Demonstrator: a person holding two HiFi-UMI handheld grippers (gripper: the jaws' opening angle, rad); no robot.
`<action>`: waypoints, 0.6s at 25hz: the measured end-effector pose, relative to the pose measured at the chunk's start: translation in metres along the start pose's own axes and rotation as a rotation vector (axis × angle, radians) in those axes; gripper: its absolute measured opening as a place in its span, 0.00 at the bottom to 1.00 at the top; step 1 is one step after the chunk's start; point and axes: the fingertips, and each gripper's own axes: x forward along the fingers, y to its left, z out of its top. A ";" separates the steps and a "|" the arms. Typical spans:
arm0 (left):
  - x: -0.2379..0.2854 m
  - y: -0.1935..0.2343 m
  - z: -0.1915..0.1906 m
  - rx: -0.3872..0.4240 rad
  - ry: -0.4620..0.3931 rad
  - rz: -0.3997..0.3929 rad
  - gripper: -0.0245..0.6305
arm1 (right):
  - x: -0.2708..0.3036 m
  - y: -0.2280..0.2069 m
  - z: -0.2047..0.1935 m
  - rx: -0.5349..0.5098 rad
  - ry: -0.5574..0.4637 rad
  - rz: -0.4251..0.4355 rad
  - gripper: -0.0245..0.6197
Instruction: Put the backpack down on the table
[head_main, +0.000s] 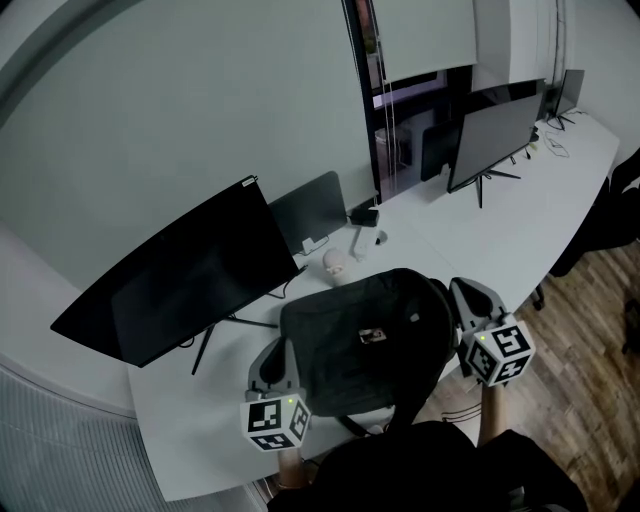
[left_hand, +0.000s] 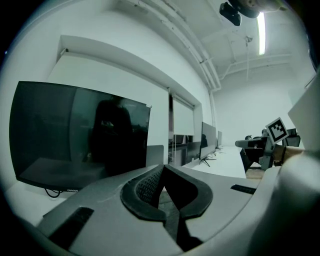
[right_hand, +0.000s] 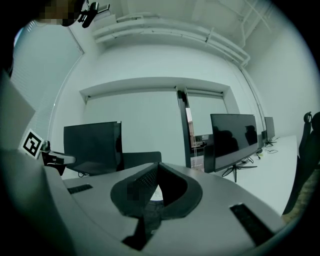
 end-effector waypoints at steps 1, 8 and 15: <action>0.000 -0.001 0.000 0.001 0.001 -0.001 0.06 | -0.001 -0.001 0.000 -0.003 0.000 0.001 0.06; -0.001 -0.006 -0.007 0.001 0.025 -0.007 0.06 | -0.003 -0.003 -0.001 -0.004 -0.005 -0.001 0.06; -0.003 -0.006 -0.012 -0.002 0.034 -0.001 0.06 | -0.005 -0.006 -0.006 -0.008 0.010 -0.020 0.06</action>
